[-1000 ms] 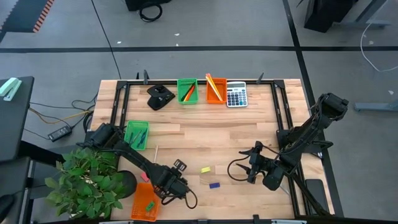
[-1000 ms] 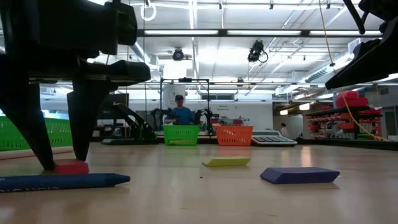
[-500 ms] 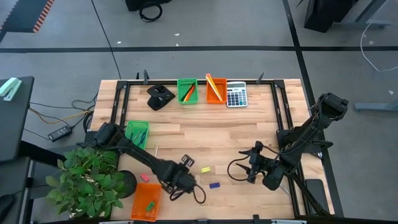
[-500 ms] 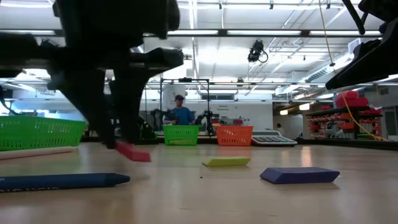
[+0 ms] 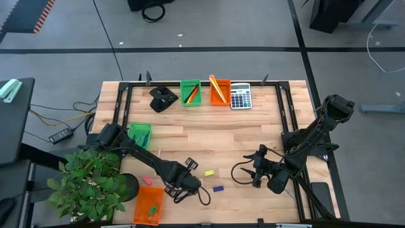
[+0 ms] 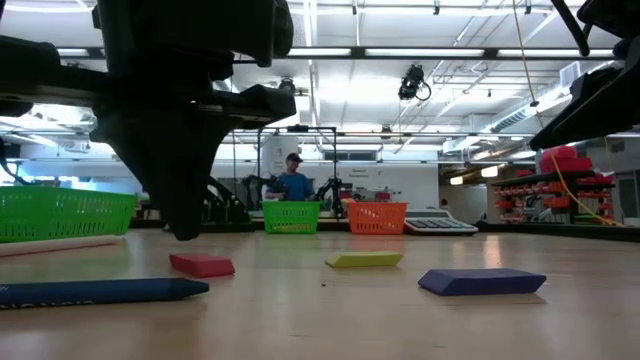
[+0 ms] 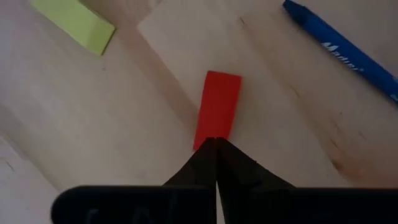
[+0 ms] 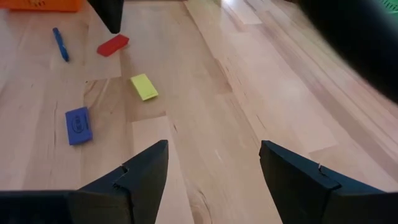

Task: Sort crayons/erasers/pens/pencils in bins
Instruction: Put the orange eraser into the bottom orange bin

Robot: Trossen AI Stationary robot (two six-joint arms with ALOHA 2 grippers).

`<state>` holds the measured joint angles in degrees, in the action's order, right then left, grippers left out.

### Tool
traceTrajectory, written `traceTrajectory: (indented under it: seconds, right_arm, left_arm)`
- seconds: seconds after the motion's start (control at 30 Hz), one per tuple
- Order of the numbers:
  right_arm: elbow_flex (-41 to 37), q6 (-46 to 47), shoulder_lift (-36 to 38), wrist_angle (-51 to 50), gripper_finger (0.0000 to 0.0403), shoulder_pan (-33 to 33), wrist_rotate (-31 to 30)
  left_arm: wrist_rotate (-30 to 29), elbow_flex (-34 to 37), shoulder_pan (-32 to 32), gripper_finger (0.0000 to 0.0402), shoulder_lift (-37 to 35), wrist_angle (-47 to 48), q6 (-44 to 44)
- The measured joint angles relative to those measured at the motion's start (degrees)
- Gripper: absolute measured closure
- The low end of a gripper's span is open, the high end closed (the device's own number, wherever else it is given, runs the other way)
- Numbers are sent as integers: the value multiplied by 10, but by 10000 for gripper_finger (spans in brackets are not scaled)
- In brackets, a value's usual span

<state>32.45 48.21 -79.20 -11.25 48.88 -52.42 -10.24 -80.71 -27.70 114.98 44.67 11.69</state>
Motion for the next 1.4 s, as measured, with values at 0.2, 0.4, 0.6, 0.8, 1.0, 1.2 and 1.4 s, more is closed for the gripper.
traceTrajectory:
  seconds: [0.2, 0.4, 0.6, 0.8, 1.0, 1.2, 1.4]
  right_arm:
    - [0, -8, 0, -1, 144, 0, 25]
    - [0, -11, 0, -1, 144, 0, 37]
    - [0, -6, 0, 0, 144, -1, 34]
    - [0, -1, 0, -4, 144, -2, 35]
    - [0, -1, 0, -7, 144, -6, 39]
    - [0, -1, 0, -8, 144, -12, 45]
    - [0, -7, 0, -10, 144, -13, 45]
  left_arm:
    - [9, 0, -5, 335, 0, 1, 10]
    - [16, -1, 5, 244, 1, -4, 6]
    - [60, -1, 20, 210, 11, -58, 45]
    - [104, 2, 39, 238, 22, -44, 48]
    - [114, 0, 43, 262, 30, -49, 43]
    - [117, 0, 43, 267, 31, -47, 40]
    - [103, -1, 37, 273, 30, -44, 43]
